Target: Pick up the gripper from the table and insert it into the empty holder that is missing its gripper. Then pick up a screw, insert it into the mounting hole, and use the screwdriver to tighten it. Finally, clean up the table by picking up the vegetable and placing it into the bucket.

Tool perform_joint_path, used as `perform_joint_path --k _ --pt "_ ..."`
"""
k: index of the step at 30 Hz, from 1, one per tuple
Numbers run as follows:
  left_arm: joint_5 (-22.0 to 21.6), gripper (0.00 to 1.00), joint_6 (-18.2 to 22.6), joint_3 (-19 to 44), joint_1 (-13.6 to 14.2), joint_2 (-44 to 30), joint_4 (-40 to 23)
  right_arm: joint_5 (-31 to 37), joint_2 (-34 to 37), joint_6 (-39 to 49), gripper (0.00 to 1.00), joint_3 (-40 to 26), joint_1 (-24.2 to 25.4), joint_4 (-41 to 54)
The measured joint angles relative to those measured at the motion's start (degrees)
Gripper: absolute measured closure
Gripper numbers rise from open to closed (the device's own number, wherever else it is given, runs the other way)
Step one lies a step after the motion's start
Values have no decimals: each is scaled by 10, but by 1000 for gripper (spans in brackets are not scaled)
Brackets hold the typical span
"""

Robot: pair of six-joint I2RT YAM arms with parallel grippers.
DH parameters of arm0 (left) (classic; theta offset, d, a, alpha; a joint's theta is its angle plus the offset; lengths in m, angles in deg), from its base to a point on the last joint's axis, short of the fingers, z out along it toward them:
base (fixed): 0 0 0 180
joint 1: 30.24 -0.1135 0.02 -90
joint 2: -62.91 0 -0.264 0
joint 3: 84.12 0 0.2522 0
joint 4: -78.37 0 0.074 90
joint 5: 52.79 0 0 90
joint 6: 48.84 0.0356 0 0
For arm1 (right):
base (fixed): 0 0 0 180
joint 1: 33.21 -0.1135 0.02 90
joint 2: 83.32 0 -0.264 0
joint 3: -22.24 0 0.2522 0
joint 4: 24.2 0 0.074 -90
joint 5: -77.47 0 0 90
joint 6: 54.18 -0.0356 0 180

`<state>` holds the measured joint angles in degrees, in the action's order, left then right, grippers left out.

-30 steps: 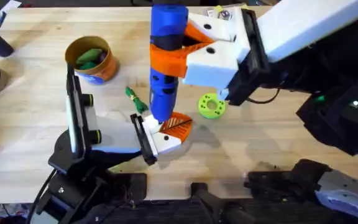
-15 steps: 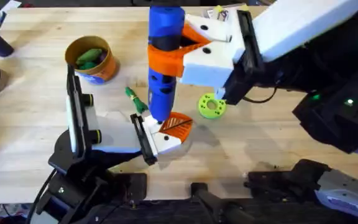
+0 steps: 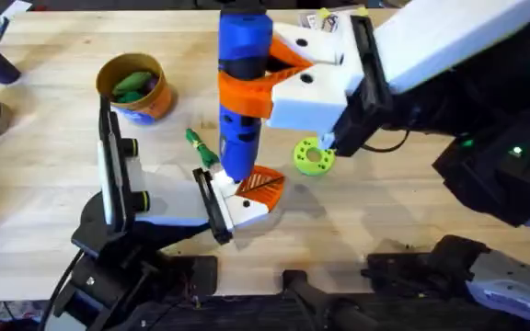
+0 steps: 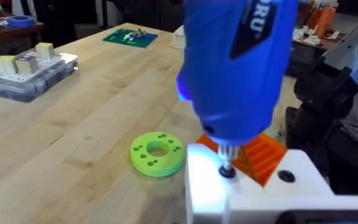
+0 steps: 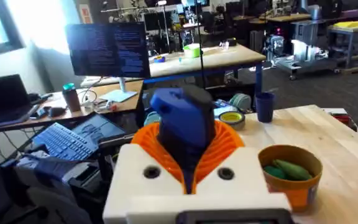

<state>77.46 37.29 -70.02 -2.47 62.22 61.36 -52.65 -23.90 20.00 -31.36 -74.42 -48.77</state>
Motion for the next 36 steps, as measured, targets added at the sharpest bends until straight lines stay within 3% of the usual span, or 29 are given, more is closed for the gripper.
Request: perform_joint_path --k 36 --pt "0 981 0 0 0 0 3 -8 4 4 963 0 -2 -17"
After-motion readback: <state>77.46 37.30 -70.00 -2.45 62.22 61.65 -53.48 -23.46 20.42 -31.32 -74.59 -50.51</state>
